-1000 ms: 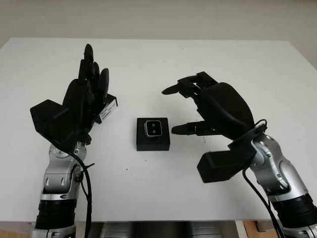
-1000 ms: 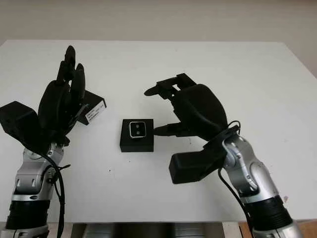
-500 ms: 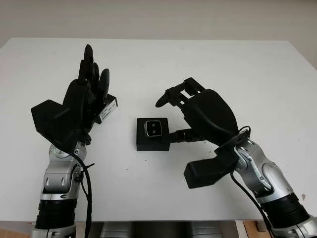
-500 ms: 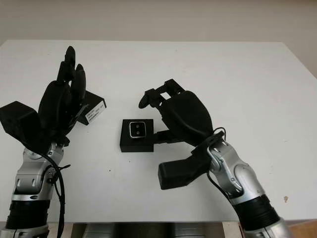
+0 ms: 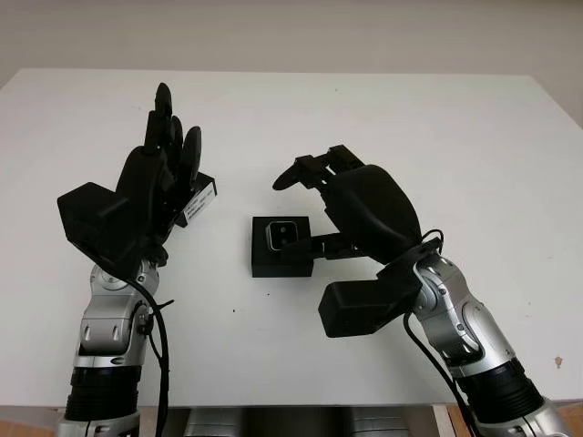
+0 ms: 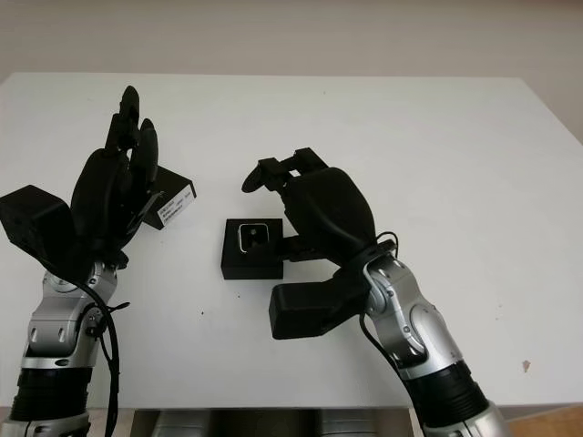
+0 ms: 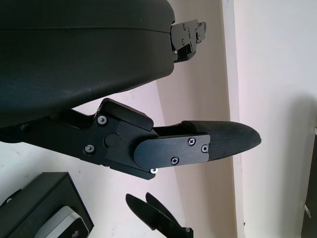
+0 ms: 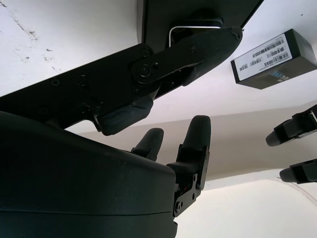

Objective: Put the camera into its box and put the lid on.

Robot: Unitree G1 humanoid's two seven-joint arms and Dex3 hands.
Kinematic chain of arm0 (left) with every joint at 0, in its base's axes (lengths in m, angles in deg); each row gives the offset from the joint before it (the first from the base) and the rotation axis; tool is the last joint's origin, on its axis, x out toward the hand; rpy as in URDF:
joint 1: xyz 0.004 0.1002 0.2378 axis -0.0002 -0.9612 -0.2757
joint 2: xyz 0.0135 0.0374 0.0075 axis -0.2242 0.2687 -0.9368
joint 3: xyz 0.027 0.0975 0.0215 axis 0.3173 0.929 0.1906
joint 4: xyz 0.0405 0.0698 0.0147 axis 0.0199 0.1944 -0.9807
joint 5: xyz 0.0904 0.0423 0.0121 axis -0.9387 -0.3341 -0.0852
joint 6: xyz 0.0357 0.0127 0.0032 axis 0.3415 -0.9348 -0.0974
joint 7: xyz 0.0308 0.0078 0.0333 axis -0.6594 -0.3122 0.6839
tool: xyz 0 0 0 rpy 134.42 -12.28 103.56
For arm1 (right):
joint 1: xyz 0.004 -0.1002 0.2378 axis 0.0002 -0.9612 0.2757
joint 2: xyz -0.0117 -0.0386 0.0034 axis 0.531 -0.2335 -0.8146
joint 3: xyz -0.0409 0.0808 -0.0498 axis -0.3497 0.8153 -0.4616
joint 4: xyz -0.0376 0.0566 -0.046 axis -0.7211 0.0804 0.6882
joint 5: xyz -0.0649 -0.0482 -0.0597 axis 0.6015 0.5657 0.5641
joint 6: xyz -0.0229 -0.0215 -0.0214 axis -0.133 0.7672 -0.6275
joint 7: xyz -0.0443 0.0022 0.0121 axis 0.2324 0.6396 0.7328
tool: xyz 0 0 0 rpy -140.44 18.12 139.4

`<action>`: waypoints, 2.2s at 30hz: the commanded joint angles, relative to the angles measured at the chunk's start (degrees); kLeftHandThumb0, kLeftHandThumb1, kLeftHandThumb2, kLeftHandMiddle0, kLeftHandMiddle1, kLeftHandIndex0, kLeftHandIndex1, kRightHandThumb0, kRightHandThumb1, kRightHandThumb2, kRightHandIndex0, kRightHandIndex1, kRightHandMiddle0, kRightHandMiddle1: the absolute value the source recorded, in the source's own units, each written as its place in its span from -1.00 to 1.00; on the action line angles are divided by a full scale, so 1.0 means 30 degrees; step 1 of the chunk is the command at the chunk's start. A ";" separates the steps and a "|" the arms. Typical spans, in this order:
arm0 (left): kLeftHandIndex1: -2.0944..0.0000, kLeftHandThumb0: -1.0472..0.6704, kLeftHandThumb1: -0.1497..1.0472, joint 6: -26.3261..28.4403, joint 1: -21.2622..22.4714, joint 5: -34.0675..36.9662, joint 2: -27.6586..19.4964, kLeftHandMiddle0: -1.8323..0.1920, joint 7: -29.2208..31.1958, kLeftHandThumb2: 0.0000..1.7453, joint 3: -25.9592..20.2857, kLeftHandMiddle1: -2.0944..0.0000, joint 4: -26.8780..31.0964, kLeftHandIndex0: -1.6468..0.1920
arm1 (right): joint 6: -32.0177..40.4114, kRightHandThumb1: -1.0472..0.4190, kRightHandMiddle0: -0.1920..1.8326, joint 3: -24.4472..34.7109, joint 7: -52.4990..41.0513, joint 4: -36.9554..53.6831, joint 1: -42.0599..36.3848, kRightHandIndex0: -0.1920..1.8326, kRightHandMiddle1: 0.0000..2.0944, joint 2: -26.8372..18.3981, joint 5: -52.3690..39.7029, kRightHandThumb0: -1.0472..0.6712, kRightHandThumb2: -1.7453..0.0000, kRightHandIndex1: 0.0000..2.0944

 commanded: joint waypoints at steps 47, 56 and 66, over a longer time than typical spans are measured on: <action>1.00 -0.75 1.00 -0.0036 -0.0136 0.0181 0.0023 1.00 0.0019 -0.41 -0.0146 1.00 0.0437 1.00 | -0.1106 -0.88 -0.49 -0.1361 0.3463 -0.4488 0.0913 -0.64 0.10 -0.0226 0.0262 -0.65 0.94 0.03; 1.00 -0.75 1.00 -0.0080 -0.0190 0.0028 -0.0046 1.00 -0.0059 -0.41 -0.0125 1.00 0.0524 1.00 | -0.1504 -0.88 -0.47 -0.1592 0.3795 -0.4818 0.1130 -0.65 0.15 -0.0301 0.0244 -0.63 0.94 0.08; 1.00 -0.75 1.00 0.0069 -0.0219 -0.0107 -0.0093 1.00 -0.0146 -0.41 -0.0128 1.00 0.0691 1.00 | -0.2054 -0.84 -0.42 -0.1919 0.3916 -0.4887 0.1109 -0.63 0.15 -0.0708 0.0599 -0.60 0.94 0.10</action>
